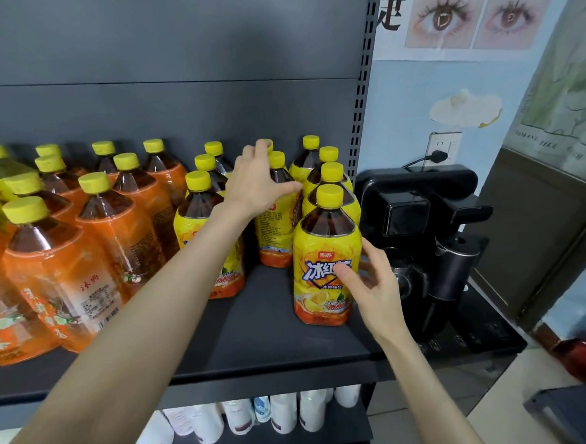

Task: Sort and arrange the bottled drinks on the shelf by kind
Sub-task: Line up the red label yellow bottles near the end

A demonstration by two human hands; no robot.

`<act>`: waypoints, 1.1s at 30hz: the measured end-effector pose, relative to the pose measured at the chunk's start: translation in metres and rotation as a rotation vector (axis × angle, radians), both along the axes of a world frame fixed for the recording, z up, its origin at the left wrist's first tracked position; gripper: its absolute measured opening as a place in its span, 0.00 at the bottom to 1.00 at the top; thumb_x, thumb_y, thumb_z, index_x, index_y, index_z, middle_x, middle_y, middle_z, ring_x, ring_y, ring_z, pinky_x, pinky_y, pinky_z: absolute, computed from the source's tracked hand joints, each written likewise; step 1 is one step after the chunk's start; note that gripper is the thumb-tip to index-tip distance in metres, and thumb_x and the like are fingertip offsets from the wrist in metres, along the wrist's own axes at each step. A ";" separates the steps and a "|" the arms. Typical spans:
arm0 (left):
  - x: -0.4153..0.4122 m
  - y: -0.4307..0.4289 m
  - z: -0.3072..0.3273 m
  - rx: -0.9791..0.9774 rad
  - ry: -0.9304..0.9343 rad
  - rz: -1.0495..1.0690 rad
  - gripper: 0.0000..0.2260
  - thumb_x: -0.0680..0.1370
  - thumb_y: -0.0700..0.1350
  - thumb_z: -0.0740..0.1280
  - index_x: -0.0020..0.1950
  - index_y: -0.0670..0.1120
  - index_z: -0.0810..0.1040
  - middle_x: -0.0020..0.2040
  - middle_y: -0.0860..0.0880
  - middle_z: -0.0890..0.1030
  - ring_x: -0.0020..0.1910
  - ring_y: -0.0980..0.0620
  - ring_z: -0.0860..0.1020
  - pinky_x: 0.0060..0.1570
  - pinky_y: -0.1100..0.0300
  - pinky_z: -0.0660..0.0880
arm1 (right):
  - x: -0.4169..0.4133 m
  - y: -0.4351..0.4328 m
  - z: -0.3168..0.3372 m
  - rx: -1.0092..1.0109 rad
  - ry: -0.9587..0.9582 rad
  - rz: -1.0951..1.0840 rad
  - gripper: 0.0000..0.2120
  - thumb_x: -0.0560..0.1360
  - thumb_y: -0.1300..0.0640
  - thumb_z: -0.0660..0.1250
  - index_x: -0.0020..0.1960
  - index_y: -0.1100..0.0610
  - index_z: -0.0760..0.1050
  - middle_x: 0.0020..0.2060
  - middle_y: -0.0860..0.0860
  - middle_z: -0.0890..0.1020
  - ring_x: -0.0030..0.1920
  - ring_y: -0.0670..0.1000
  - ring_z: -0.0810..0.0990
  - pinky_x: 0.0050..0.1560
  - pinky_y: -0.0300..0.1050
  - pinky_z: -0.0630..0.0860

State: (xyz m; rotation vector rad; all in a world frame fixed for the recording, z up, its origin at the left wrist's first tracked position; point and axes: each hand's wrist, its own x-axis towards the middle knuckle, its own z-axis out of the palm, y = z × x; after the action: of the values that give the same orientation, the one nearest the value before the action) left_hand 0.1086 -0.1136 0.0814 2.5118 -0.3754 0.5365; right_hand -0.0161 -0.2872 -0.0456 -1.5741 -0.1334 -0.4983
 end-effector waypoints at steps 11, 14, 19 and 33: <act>0.033 0.024 0.019 0.317 0.144 -0.164 0.44 0.60 0.47 0.82 0.69 0.43 0.61 0.64 0.37 0.69 0.63 0.37 0.70 0.59 0.47 0.70 | 0.002 0.003 -0.001 -0.028 -0.021 -0.024 0.26 0.69 0.52 0.69 0.66 0.52 0.69 0.55 0.51 0.75 0.52 0.35 0.78 0.46 0.27 0.74; 0.031 0.025 0.022 0.386 0.144 -0.170 0.43 0.61 0.44 0.82 0.68 0.43 0.60 0.63 0.38 0.69 0.63 0.38 0.69 0.57 0.49 0.69 | 0.002 0.003 -0.001 -0.025 -0.020 -0.018 0.26 0.69 0.52 0.69 0.66 0.52 0.70 0.55 0.51 0.75 0.52 0.36 0.78 0.46 0.28 0.74; 0.029 0.019 0.025 0.491 0.151 -0.130 0.46 0.60 0.38 0.82 0.69 0.44 0.58 0.67 0.37 0.66 0.63 0.35 0.70 0.57 0.43 0.73 | 0.000 0.004 0.001 -0.015 -0.016 0.008 0.23 0.70 0.50 0.70 0.64 0.47 0.71 0.55 0.50 0.75 0.53 0.38 0.79 0.46 0.29 0.75; -0.043 0.052 -0.007 0.031 -0.467 0.041 0.19 0.74 0.38 0.69 0.64 0.39 0.72 0.60 0.39 0.74 0.59 0.39 0.73 0.56 0.48 0.71 | -0.001 0.020 -0.003 0.015 -0.011 -0.042 0.25 0.68 0.46 0.74 0.64 0.45 0.72 0.55 0.42 0.80 0.56 0.41 0.80 0.50 0.34 0.77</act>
State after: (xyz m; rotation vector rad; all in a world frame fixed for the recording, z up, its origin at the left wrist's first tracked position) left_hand 0.0652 -0.0612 0.0744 2.4087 -0.5057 1.1458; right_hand -0.0174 -0.2672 -0.0490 -1.5627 -0.1050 -0.5400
